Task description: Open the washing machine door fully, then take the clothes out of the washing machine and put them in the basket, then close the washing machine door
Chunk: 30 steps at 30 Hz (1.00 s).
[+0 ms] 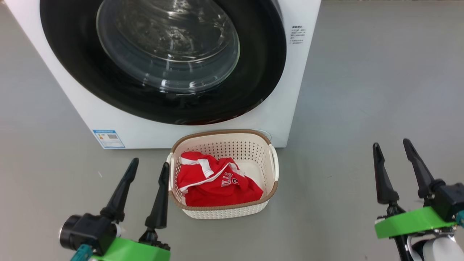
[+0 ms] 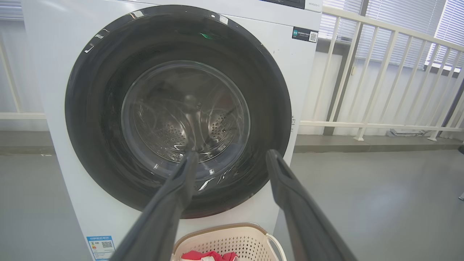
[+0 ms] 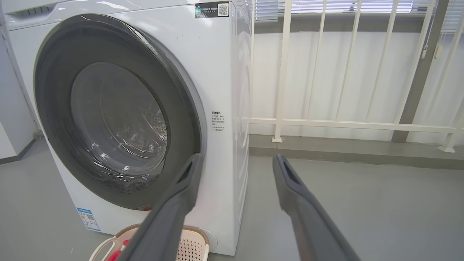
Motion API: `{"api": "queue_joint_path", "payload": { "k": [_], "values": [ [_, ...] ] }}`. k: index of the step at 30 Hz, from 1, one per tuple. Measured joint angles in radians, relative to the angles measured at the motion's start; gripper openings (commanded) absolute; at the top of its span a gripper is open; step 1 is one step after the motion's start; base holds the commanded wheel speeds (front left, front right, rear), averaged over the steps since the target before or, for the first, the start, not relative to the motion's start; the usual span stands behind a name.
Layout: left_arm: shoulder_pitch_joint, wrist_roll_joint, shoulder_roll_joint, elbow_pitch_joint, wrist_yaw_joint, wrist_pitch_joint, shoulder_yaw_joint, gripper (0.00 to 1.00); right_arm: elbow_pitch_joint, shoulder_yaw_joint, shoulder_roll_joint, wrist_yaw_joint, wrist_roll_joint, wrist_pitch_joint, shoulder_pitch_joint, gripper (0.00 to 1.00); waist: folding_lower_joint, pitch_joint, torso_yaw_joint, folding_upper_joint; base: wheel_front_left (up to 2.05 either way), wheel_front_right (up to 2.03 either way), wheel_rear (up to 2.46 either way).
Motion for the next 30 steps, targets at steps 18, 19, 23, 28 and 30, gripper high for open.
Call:
{"api": "queue_joint_path", "payload": {
  "k": [18,19,23,28,30],
  "values": [
    [0.101,0.063,-0.008,0.02,-0.015,0.0,0.105,1.0,-0.089,0.007,0.013,0.0,0.009,0.0,0.187,1.0,0.0,-0.075,-0.046,0.0,0.0,0.0,0.0],
    [0.103,0.07,-0.008,0.026,-0.015,0.0,0.106,1.0,-0.09,0.006,0.013,0.0,0.01,0.0,0.187,1.0,0.0,-0.079,-0.047,0.0,0.0,0.0,0.0],
    [0.116,0.072,-0.008,0.045,-0.015,0.0,0.112,1.0,-0.093,0.0,0.013,0.0,0.01,0.0,0.201,1.0,0.0,-0.092,-0.049,0.0,0.0,0.0,0.0],
    [0.116,0.069,-0.014,0.063,-0.016,0.0,0.119,1.0,-0.096,-0.005,0.013,0.0,0.01,0.0,0.207,1.0,0.0,-0.1,-0.046,0.0,0.0,0.0,0.0],
    [0.116,0.064,-0.021,0.068,-0.014,0.0,0.131,0.0,-0.099,-0.007,0.013,0.0,0.01,0.0,0.207,0.0,0.0,-0.101,-0.044,0.0,0.0,0.0,0.0]
  ]
}}
